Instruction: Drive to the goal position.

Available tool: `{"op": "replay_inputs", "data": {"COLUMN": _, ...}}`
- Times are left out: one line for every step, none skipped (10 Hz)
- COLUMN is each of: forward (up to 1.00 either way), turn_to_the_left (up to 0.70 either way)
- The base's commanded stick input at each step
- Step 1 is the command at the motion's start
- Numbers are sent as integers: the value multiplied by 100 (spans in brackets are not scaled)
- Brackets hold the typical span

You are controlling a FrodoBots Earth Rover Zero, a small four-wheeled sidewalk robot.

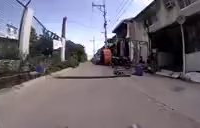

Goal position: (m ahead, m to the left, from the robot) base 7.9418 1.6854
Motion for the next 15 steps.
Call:
{"op": "replay_inputs", "data": {"forward": 100, "turn_to_the_left": 2}}
{"op": "replay_inputs", "data": {"forward": 100, "turn_to_the_left": 2}}
{"op": "replay_inputs", "data": {"forward": 100, "turn_to_the_left": 2}}
{"op": "replay_inputs", "data": {"forward": 100, "turn_to_the_left": 2}}
{"op": "replay_inputs", "data": {"forward": 100, "turn_to_the_left": 2}}
{"op": "replay_inputs", "data": {"forward": 100, "turn_to_the_left": 2}}
{"op": "replay_inputs", "data": {"forward": 100, "turn_to_the_left": 2}}
{"op": "replay_inputs", "data": {"forward": 100, "turn_to_the_left": 2}}
{"op": "replay_inputs", "data": {"forward": 100, "turn_to_the_left": 2}}
{"op": "replay_inputs", "data": {"forward": 100, "turn_to_the_left": 2}}
{"op": "replay_inputs", "data": {"forward": 100, "turn_to_the_left": 2}}
{"op": "replay_inputs", "data": {"forward": 100, "turn_to_the_left": 2}}
{"op": "replay_inputs", "data": {"forward": 100, "turn_to_the_left": 2}}
{"op": "replay_inputs", "data": {"forward": 100, "turn_to_the_left": 2}}
{"op": "replay_inputs", "data": {"forward": 100, "turn_to_the_left": 2}}
